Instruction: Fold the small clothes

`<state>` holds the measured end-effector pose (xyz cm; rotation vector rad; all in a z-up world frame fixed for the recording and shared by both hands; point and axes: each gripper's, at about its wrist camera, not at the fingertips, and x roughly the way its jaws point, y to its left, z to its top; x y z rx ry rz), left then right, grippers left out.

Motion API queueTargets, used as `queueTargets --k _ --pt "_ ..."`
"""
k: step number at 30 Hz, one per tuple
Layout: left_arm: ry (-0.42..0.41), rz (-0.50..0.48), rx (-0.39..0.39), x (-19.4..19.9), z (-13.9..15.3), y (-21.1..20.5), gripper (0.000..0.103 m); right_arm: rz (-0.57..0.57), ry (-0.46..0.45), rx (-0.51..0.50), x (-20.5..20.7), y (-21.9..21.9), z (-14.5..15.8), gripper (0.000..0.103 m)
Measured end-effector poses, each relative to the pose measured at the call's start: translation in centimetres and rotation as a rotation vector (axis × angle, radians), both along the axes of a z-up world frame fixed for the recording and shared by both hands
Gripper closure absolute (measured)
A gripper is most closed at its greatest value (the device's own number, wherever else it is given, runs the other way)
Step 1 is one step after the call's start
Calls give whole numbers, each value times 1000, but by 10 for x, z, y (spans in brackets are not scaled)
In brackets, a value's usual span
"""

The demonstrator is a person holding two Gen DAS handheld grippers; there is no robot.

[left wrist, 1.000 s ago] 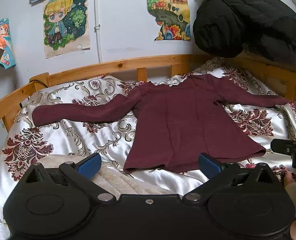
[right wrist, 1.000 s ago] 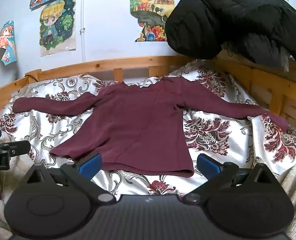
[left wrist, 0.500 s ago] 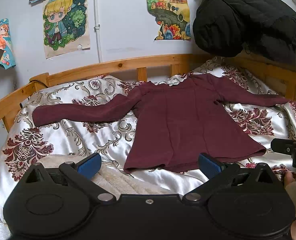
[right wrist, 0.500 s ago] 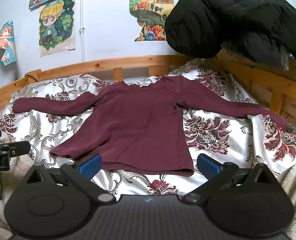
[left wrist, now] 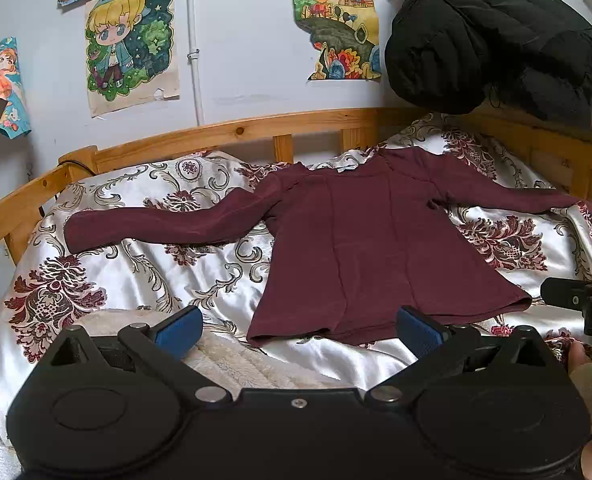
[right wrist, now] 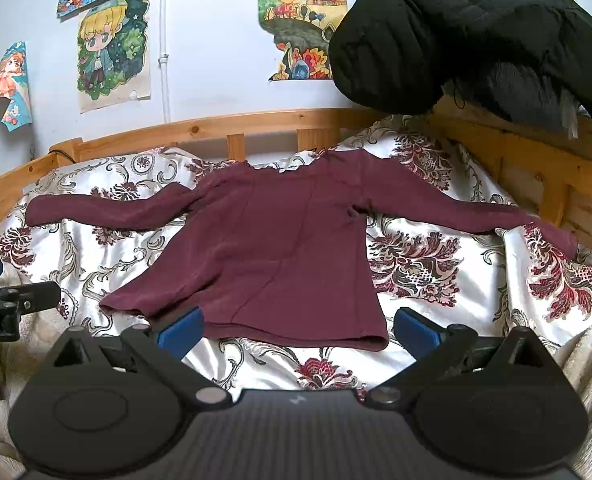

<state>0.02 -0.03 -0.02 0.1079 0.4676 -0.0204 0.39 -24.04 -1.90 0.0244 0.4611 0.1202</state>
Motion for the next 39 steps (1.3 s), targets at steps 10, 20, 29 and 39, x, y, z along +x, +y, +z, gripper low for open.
queueTargets --k 10,20,29,39 --pt "0 0 1 0 0 0 1 0 2 2 0 -1 1 0" --pt "1 0 0 0 0 0 1 -4 4 8 -2 2 -2 0" --pt "8 4 -2 -2 0 -2 1 -5 6 10 -2 1 -2 0" --pt "45 30 7 4 -4 -1 1 -21 96 35 4 -2 -6 0"
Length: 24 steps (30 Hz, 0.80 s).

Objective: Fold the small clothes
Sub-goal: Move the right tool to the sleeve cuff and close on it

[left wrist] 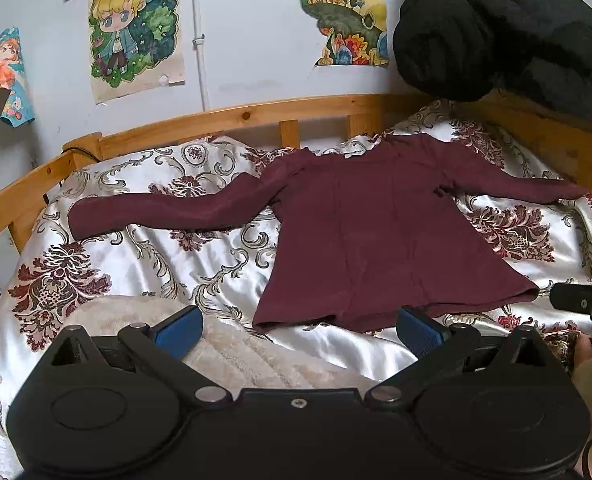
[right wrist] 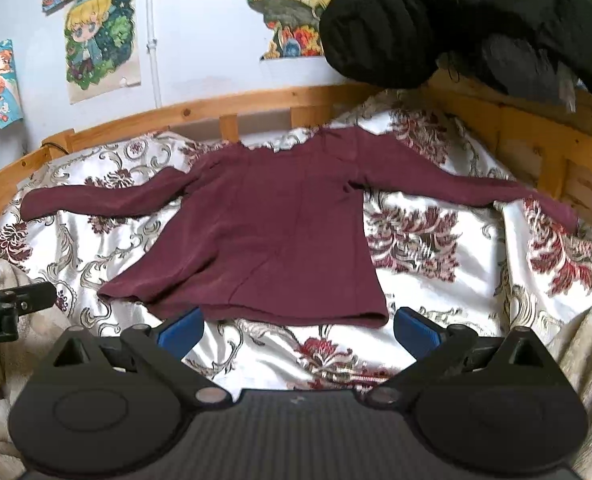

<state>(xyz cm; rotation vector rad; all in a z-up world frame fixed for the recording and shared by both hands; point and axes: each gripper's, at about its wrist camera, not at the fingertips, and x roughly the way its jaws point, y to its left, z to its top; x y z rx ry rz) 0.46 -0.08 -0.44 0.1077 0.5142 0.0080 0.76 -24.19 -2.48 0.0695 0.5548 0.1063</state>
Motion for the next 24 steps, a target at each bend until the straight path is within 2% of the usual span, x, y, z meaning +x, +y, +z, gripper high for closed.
queueTargets --k 6,10,16,24 --pt "22 -2 3 5 1 -1 1 -9 37 13 6 -3 3 0" --pt "37 -54 -25 17 9 1 1 -34 79 7 16 -6 9 0" --pt "64 -64 -1 55 20 -2 1 -78 102 -10 29 -12 14 0" --pt "88 -85 -17 116 32 -8 1 -110 130 4 70 -35 23 0"
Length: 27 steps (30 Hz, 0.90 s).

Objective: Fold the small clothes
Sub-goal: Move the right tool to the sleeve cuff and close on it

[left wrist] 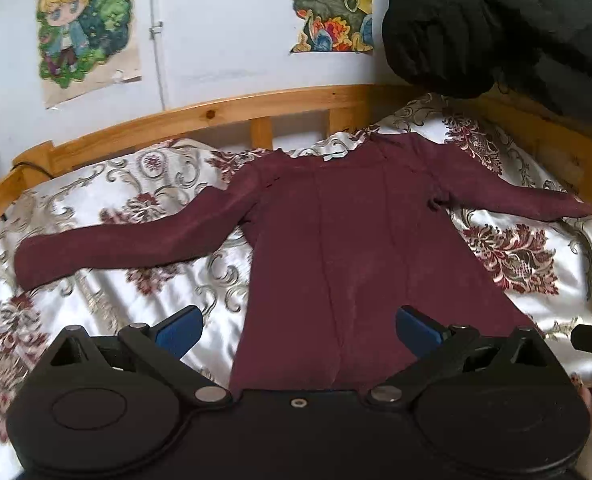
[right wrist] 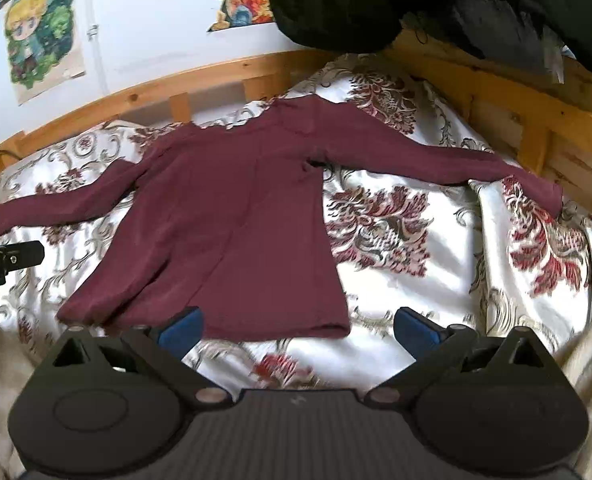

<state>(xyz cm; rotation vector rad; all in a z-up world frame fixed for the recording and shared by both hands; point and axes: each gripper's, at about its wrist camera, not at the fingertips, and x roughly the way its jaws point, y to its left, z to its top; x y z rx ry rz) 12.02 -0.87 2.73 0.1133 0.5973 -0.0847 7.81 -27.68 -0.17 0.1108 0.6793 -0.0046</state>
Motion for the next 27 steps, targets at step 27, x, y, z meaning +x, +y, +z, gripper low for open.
queueTargets --k 27 --pt "184 -49 -110 154 -78 -36 1 -581 -35 138 141 -207 -15 0"
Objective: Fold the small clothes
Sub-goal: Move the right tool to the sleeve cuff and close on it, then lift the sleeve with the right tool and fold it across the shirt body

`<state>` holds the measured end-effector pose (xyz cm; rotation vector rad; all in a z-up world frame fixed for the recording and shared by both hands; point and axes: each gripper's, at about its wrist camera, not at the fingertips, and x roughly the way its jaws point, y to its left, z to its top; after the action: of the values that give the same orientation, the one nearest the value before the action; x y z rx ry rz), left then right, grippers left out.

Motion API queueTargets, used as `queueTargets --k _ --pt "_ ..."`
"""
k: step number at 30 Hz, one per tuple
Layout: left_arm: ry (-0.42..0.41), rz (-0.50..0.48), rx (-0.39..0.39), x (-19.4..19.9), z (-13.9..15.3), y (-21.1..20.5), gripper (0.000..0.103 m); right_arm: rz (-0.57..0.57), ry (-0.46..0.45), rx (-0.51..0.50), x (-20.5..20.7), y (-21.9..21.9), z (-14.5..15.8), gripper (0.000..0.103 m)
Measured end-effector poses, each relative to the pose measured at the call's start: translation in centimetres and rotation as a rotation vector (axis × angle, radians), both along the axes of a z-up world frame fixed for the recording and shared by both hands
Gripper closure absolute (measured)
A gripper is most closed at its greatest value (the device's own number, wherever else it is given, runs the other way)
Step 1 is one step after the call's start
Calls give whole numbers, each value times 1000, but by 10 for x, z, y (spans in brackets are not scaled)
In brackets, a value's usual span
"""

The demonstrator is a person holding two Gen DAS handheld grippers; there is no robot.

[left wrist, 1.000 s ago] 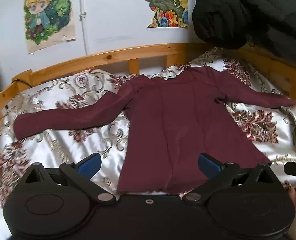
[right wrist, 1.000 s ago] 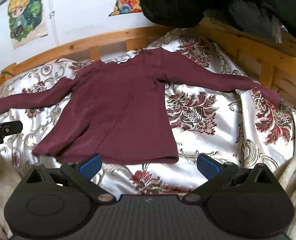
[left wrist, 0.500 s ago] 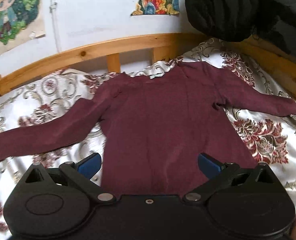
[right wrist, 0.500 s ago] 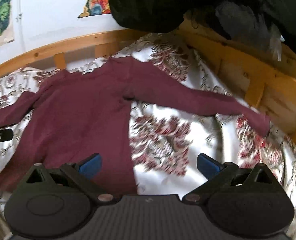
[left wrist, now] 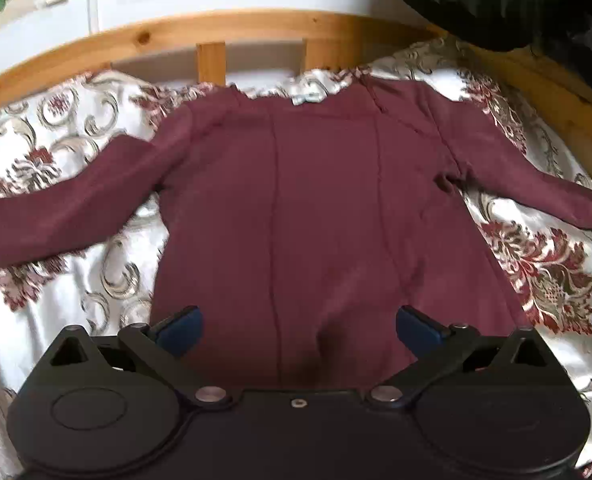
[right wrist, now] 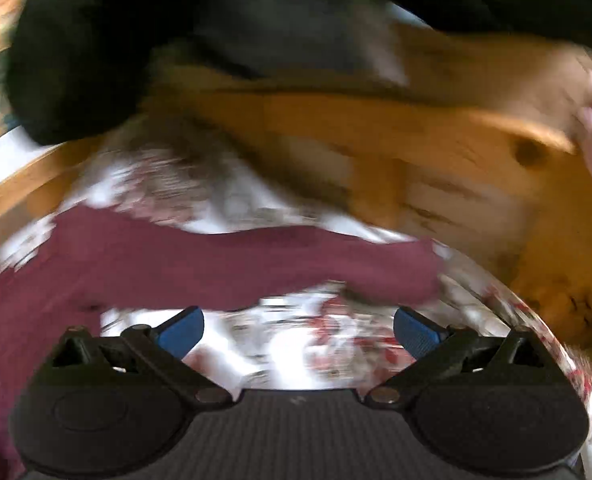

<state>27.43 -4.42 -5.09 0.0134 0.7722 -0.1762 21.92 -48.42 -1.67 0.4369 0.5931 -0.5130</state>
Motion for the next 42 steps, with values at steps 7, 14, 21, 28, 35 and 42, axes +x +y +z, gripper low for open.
queueTargets --k 7,14,21,28,35,42 --pt "56 -43 -45 2 -5 -4 1 -140 -116 274 3 -52 -32 1" --pt "144 -71 -162 -1 -4 -3 1 -254 -95 282 32 -58 -45 0" --pt "143 -51 -145 -5 -3 -4 1 -370 -204 320 44 -67 -63 45" --pt "151 -23 -141 0 -5 1 1 -339 -238 209 41 -60 -54 85" --pt "150 0 -163 0 2 2 1 -126 -277 -151 58 9 -13 91" --pt "54 85 -148 -6 20 15 1 277 -373 -497 75 128 12 92"
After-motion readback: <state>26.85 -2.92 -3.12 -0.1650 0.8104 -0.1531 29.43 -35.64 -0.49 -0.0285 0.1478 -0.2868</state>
